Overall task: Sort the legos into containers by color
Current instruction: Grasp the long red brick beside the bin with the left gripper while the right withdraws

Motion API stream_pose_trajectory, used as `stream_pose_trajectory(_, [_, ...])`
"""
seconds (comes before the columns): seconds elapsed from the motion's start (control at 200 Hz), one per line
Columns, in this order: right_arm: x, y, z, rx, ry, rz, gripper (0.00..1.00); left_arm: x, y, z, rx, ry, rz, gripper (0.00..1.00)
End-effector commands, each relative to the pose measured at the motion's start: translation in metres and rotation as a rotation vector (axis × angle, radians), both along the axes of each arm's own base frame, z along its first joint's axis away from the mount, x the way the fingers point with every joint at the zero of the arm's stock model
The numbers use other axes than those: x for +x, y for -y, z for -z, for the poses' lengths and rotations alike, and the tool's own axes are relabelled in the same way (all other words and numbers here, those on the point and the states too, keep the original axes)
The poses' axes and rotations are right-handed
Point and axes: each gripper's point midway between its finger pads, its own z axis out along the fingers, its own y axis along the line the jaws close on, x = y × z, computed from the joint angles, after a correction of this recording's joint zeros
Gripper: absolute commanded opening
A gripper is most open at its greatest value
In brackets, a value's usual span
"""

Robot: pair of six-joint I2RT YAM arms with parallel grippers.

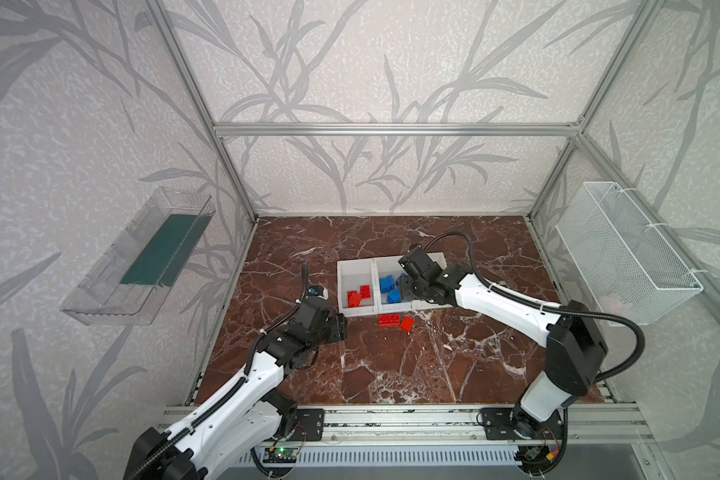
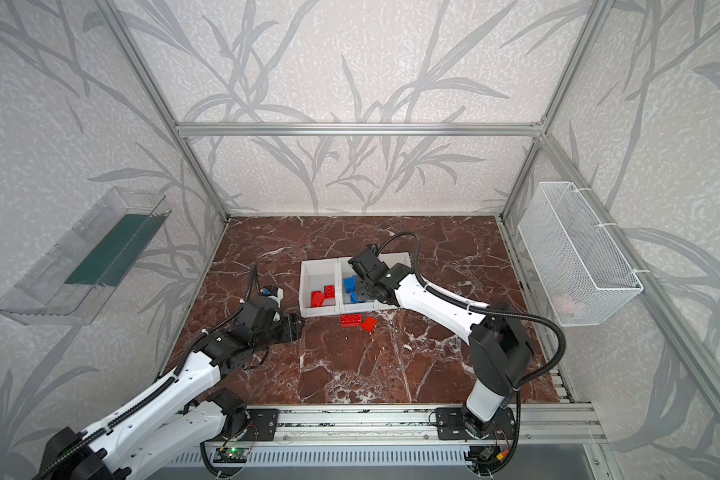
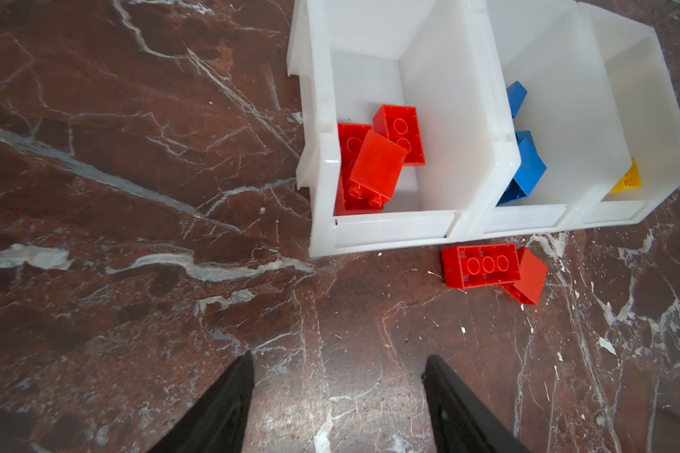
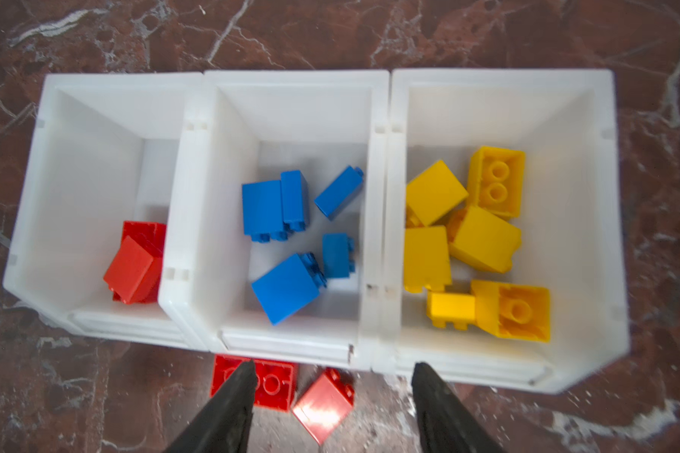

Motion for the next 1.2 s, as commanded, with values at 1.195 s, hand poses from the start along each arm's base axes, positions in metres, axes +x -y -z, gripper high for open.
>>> stream_pose_trajectory(1.195, [-0.108,0.147,0.022,0.026,0.008,0.285,0.66,0.042,0.148,0.055,0.113,-0.209,0.148,0.99])
